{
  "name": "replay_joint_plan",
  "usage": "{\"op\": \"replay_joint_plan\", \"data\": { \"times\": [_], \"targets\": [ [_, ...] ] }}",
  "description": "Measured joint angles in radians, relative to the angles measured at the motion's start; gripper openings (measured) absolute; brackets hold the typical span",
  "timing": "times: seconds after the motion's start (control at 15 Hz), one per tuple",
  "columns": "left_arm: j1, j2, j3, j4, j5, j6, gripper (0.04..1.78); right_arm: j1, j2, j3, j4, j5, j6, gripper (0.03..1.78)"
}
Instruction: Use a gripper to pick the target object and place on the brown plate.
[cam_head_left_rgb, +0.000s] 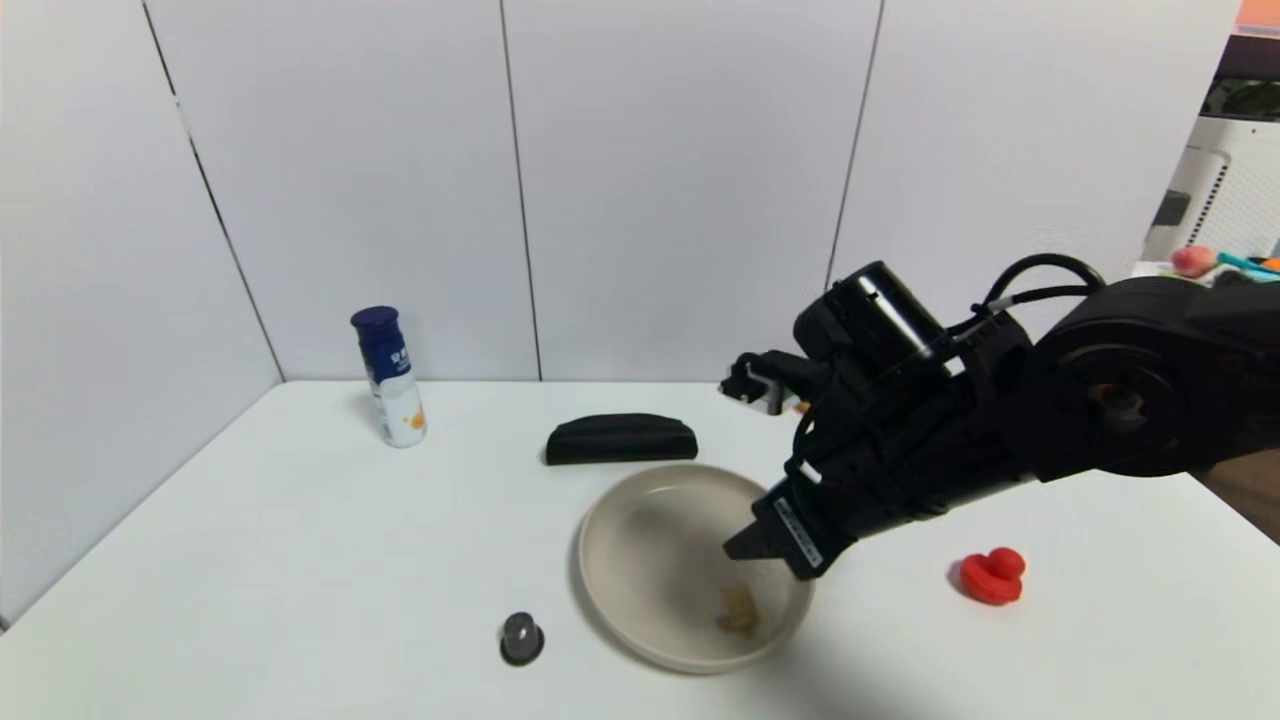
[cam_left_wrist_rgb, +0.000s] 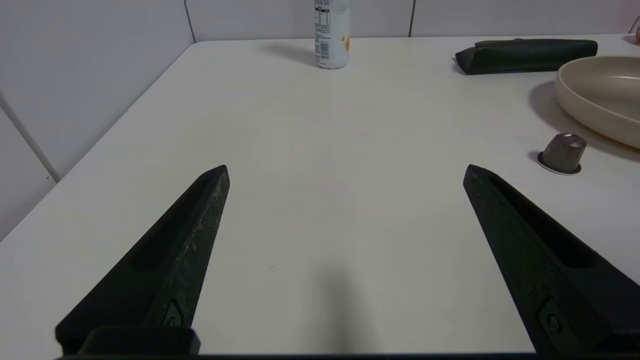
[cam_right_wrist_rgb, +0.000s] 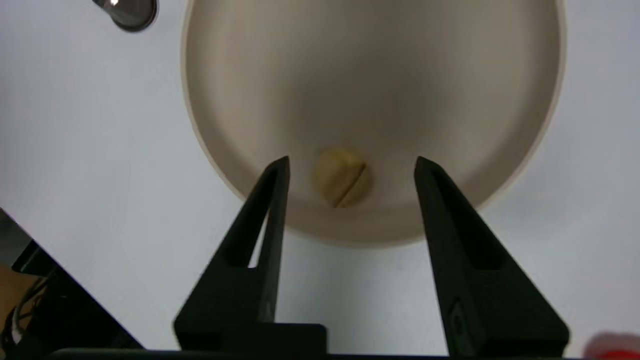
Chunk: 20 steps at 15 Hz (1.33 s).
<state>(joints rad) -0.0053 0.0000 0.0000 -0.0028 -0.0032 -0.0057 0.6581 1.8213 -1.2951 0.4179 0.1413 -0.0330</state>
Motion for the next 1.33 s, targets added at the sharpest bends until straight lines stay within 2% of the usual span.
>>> {"op": "replay_joint_plan", "data": {
  "times": [0.13, 0.27, 0.4, 0.53, 0.73, 0.87, 1.0, 1.13, 1.33],
  "targets": [
    [0.0, 0.0, 0.0, 0.0, 0.0, 0.0, 1.69, 0.006, 0.026, 0.0, -0.067, -0.001, 0.0, 1.1],
    [0.0, 0.0, 0.0, 0.0, 0.0, 0.0, 1.69, 0.001, 0.033, -0.019, -0.072, -0.003, 0.002, 1.24],
    [0.0, 0.0, 0.0, 0.0, 0.0, 0.0, 1.69, -0.033, 0.002, -0.034, -0.054, -0.008, 0.002, 1.35],
    [0.0, 0.0, 0.0, 0.0, 0.0, 0.0, 1.69, -0.107, -0.071, -0.039, 0.01, -0.007, 0.0, 1.43],
    [0.0, 0.0, 0.0, 0.0, 0.0, 0.0, 1.69, -0.268, -0.24, -0.008, 0.188, -0.003, -0.01, 1.52],
    [0.0, 0.0, 0.0, 0.0, 0.0, 0.0, 1.69, -0.391, -0.397, 0.103, 0.274, -0.005, -0.026, 1.56],
    [0.0, 0.0, 0.0, 0.0, 0.0, 0.0, 1.69, -0.522, -0.574, 0.307, 0.262, -0.022, -0.062, 1.6],
    [0.0, 0.0, 0.0, 0.0, 0.0, 0.0, 1.69, -0.62, -0.763, 0.527, 0.177, -0.064, -0.094, 1.62],
    [0.0, 0.0, 0.0, 0.0, 0.0, 0.0, 1.69, -0.701, -1.081, 0.866, -0.062, -0.15, -0.118, 1.65]
  ]
}}
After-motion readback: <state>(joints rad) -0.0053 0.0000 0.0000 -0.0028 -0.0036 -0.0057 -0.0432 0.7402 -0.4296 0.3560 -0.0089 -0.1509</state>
